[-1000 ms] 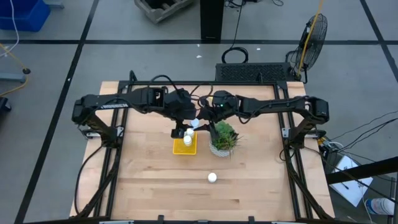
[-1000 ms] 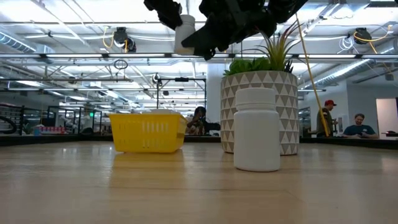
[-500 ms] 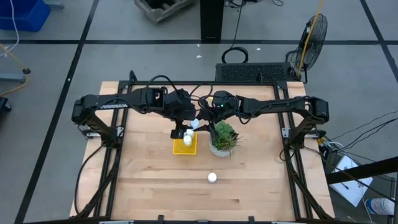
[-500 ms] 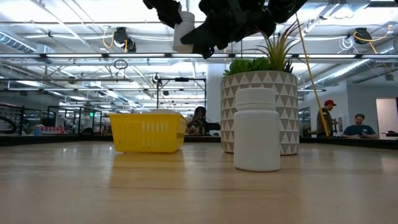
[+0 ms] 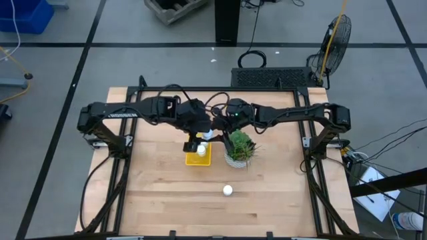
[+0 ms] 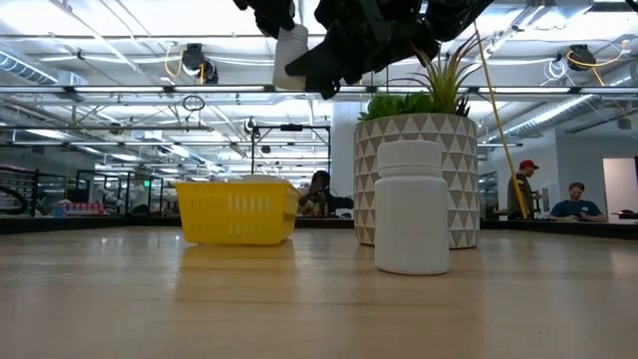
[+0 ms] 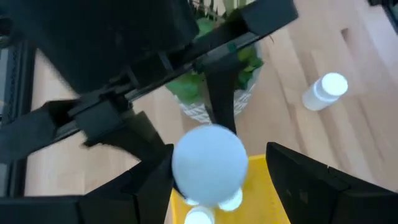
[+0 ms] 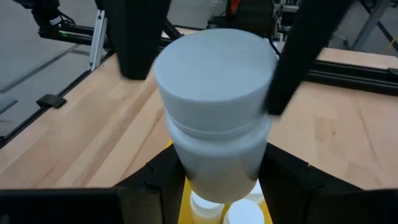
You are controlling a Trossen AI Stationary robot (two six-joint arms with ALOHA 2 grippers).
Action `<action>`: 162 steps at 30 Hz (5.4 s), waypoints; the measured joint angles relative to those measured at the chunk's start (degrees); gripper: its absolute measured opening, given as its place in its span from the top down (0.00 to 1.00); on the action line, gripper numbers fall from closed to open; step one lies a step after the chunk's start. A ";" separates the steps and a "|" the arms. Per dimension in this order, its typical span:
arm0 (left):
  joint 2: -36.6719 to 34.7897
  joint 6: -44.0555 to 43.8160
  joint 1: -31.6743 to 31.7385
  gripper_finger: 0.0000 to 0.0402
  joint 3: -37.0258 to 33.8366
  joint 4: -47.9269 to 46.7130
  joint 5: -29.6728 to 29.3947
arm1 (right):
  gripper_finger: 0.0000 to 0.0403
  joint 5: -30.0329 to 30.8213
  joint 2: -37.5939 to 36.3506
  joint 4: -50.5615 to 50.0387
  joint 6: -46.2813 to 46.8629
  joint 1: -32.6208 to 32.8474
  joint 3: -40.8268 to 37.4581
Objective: Pick and place pill bottles into a basket
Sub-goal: Put the white medicine bottle into the yellow basket
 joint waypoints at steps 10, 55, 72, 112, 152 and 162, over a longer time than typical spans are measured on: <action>2.80 0.38 -0.42 0.36 -0.11 -0.91 -0.56 | 0.59 0.25 0.00 -1.20 0.39 0.74 -0.01; 1.84 -0.48 -0.31 0.37 2.95 -3.95 -3.23 | 0.59 0.20 0.00 -0.92 0.02 0.72 0.00; 2.26 -0.34 -0.31 0.60 2.95 -3.79 -0.81 | 0.59 0.18 0.00 -0.90 -0.11 0.74 -0.02; 2.21 -0.16 -3.17 0.60 1.82 -7.30 -3.25 | 0.31 6.84 -16.00 -25.09 -5.42 -3.98 0.00; -10.44 -10.37 -5.18 0.60 -40.67 26.73 -1.23 | 0.31 9.86 -18.21 -26.01 -7.22 -4.33 -0.09; -10.42 -10.81 -5.18 0.60 -45.96 33.24 -1.77 | 0.31 9.81 -18.21 -25.93 -7.07 -4.33 -0.09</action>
